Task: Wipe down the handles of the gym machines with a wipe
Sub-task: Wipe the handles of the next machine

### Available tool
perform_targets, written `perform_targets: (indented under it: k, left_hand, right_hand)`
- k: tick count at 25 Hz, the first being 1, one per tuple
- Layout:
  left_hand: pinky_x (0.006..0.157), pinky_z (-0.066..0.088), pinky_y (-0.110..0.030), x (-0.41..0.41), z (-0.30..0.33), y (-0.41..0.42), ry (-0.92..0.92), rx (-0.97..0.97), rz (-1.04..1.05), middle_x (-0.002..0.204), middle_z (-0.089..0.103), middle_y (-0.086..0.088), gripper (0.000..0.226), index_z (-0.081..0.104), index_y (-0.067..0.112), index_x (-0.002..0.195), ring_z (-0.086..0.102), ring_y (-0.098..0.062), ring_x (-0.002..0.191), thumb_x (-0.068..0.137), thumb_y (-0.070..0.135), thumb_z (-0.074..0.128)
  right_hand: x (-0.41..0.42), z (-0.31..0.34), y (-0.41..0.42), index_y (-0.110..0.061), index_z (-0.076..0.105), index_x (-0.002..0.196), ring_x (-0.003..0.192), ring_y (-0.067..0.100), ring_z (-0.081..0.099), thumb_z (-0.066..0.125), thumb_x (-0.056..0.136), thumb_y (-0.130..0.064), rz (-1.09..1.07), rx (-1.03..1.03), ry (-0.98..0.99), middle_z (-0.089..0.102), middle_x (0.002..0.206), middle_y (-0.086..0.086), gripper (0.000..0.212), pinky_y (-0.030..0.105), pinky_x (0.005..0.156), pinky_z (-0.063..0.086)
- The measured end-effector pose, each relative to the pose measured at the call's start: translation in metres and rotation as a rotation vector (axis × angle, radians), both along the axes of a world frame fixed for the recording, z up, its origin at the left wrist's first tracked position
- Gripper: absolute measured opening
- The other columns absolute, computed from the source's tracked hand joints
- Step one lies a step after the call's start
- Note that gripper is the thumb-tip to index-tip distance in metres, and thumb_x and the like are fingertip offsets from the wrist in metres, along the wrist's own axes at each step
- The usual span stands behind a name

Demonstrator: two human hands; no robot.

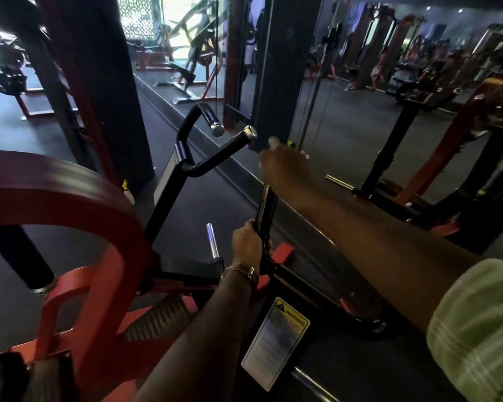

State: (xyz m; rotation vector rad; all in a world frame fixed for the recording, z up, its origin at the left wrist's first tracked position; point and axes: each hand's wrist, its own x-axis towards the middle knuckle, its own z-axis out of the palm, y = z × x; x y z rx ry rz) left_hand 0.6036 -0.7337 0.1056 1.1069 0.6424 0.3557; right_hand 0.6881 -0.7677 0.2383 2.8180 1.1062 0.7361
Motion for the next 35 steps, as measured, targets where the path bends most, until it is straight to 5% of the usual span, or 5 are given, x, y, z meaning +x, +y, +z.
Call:
perform_targets:
  k: [15, 20, 25, 31, 35]
  left_hand:
    - [0.039, 0.037, -0.023, 0.004, -0.007, 0.002, 0.005, 0.043, 0.004, 0.052, 0.054, -0.012, 0.04, 0.059, 0.002, 0.065, 0.048, -0.022, 0.042, 0.097, 0.013, 0.038]
    - [0.045, 0.037, -0.027, 0.005, -0.007, 0.001, -0.022, 0.018, 0.002, 0.058, 0.053, -0.014, 0.04, 0.061, 0.007, 0.068, 0.047, -0.02, 0.042, 0.098, 0.018, 0.037]
    - [0.046, 0.036, -0.028, 0.008, -0.008, 0.001, -0.036, 0.006, -0.003, 0.06, 0.054, -0.014, 0.043, 0.064, 0.013, 0.063, 0.046, -0.021, 0.043, 0.096, 0.018, 0.038]
    - [0.044, 0.037, -0.027, 0.007, -0.006, 0.002, -0.005, 0.007, -0.008, 0.057, 0.053, -0.013, 0.038, 0.061, 0.007, 0.067, 0.046, -0.021, 0.042, 0.096, 0.022, 0.041]
    - [0.045, 0.037, -0.027, 0.006, -0.003, 0.001, -0.024, 0.0, 0.007, 0.058, 0.053, -0.014, 0.038, 0.062, 0.006, 0.068, 0.046, -0.021, 0.043, 0.097, 0.02, 0.041]
  right_hand:
    - [-0.02, -0.036, -0.001, -0.005, 0.065, 0.103, 0.096, 0.036, 0.064, 0.045, 0.098, -0.012, 0.36, -0.383, 0.103, 0.059, 0.108, 0.014, 0.021, 0.042, 0.075, 0.051]
    - [0.039, -0.001, -0.016, -0.034, 0.053, 0.095, 0.076, 0.015, 0.063, 0.044, 0.095, -0.028, 0.241, 0.352, 0.252, 0.062, 0.092, -0.001, 0.011, 0.035, 0.066, 0.05]
    - [0.068, -0.003, -0.027, -0.006, 0.072, 0.102, 0.089, 0.013, 0.06, 0.063, 0.092, -0.005, 0.352, 0.433, 0.133, 0.064, 0.104, 0.008, 0.014, 0.009, 0.074, 0.043]
    - [0.083, 0.004, -0.016, -0.011, 0.077, 0.1, 0.093, 0.012, 0.067, 0.062, 0.094, -0.013, 0.404, 0.339, 0.54, 0.075, 0.099, 0.002, 0.016, 0.03, 0.091, 0.052]
    - [0.078, 0.008, -0.014, -0.008, 0.076, 0.105, 0.086, 0.014, 0.071, 0.077, 0.08, -0.016, 0.131, 0.931, 1.339, 0.075, 0.097, 0.004, 0.026, 0.027, 0.068, 0.057]
